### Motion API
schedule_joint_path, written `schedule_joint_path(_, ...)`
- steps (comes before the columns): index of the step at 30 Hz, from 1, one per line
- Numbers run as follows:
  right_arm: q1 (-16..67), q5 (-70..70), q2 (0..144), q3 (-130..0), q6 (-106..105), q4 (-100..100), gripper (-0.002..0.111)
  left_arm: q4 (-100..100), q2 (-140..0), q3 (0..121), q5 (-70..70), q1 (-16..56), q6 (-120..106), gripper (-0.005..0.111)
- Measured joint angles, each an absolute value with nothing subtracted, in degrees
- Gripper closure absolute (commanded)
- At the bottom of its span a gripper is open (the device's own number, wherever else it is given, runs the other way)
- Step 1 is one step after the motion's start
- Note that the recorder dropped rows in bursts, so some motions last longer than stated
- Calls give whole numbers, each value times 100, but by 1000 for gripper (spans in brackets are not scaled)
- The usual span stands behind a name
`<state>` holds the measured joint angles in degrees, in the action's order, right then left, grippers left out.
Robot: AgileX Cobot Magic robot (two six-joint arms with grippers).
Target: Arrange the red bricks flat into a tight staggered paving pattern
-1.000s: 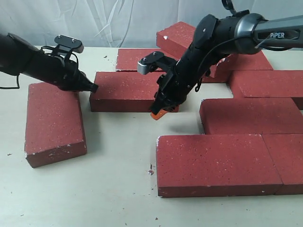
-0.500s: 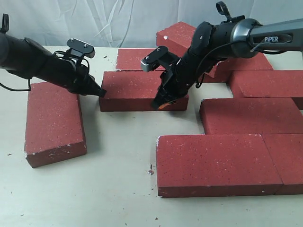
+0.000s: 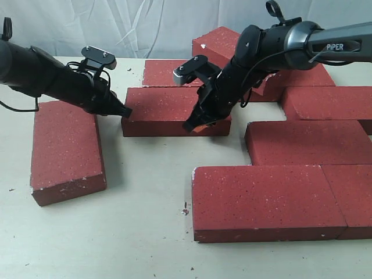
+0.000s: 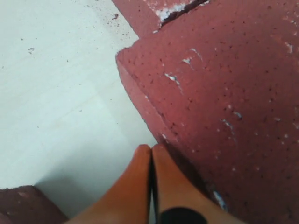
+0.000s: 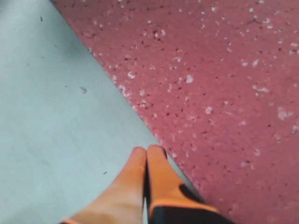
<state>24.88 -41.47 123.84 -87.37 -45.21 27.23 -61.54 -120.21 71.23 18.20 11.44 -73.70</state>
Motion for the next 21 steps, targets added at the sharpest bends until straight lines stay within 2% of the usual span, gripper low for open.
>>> schedule_joint_path(12,2454,-5280,11630,-8737,-4236,2223,109,-6264,-12032,7123,1807,1144,-7370,107)
schedule_joint_path(21,1719,-5028,11107,-8402,-3949,2174,109,-6454,-12122,7225,1950,1144,-7370,107)
